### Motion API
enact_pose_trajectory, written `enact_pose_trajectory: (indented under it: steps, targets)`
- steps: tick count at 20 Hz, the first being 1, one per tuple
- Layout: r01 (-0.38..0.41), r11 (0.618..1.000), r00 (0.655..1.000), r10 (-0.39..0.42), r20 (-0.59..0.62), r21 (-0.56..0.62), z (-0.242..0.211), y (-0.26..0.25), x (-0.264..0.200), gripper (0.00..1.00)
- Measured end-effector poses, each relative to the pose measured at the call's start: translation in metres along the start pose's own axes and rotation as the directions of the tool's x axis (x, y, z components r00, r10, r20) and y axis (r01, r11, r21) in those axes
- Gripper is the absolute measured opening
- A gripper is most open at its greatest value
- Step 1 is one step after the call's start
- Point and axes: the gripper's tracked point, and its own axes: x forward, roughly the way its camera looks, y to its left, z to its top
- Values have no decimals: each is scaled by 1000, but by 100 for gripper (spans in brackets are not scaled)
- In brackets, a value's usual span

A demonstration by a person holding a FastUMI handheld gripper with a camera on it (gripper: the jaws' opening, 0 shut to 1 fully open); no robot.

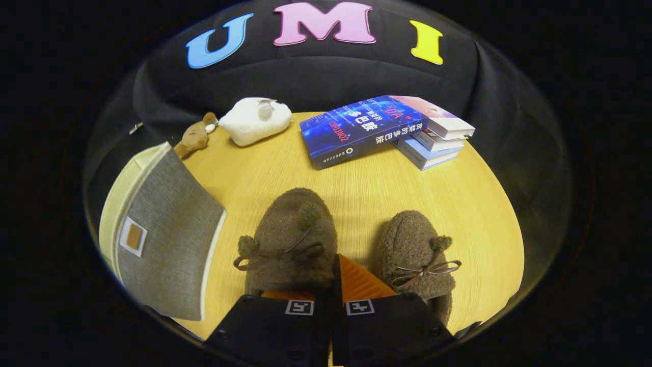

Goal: Open the storage box then place both shoes into the box .Put the left shoe in first, then the right shoe, with the right side of both shoes facing outward in a uniform manner.

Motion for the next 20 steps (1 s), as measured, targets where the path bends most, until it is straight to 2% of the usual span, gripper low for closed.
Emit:
enact_pose_trajectory:
  steps: [6,11,14,17,20]
  targets:
    - [-86,993,989,74,131,85,78,37,-67,8]
    - [-171,982,964,148,222,86,128,105,-120,8]
    - [-237,967,954,212,214,95,135,161,-131,8]
    - [-288,947,951,264,162,143,124,212,-124,8]
    - [-283,945,957,265,120,162,105,257,-101,8]
